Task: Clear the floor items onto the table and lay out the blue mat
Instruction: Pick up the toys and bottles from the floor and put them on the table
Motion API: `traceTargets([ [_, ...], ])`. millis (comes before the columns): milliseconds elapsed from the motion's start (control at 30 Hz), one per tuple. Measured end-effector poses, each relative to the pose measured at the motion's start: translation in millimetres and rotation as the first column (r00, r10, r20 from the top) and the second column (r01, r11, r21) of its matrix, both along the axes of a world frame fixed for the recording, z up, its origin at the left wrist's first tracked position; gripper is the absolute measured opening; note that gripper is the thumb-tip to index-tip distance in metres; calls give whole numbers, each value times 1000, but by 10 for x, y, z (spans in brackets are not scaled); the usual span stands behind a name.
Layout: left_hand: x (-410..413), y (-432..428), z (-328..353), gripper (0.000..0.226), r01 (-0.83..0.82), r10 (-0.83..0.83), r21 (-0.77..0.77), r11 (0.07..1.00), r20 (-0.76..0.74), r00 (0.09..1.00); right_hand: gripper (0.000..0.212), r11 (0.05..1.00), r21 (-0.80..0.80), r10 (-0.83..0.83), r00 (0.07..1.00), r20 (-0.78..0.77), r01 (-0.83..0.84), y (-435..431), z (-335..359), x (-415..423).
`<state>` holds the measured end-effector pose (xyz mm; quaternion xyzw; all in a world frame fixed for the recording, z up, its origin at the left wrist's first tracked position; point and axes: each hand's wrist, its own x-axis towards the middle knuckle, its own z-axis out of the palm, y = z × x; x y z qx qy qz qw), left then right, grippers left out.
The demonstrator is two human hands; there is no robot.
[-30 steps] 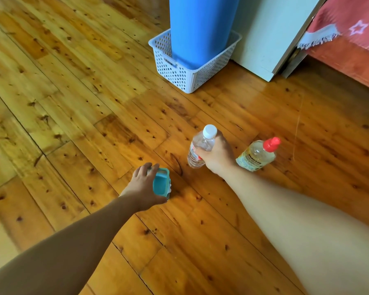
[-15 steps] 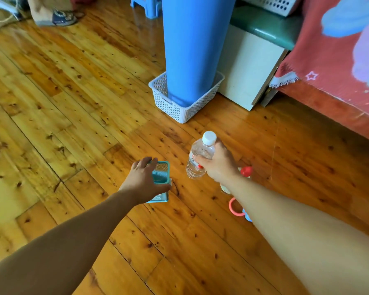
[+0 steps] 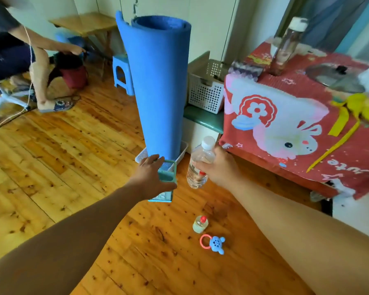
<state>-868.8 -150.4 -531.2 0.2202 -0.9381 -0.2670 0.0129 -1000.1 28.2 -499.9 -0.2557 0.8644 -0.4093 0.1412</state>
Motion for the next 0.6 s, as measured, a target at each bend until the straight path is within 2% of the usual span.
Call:
traceTargets([
  [167,-377,182,1465,100,85,-88,-75,994,-42,995,58,999,-3,-53,995,-84,53,262,1395,-214],
  [333,-764,464,2696,96,137,-155,-161,977,-104,982,59,990,-75,-125,986,-111,117,627,2538,-468],
  [600,-1313,1119,3913,81,214,-250,-172,962,-222,943,50,973,-169,-183,971,-157,156,1336,3708,-805],
])
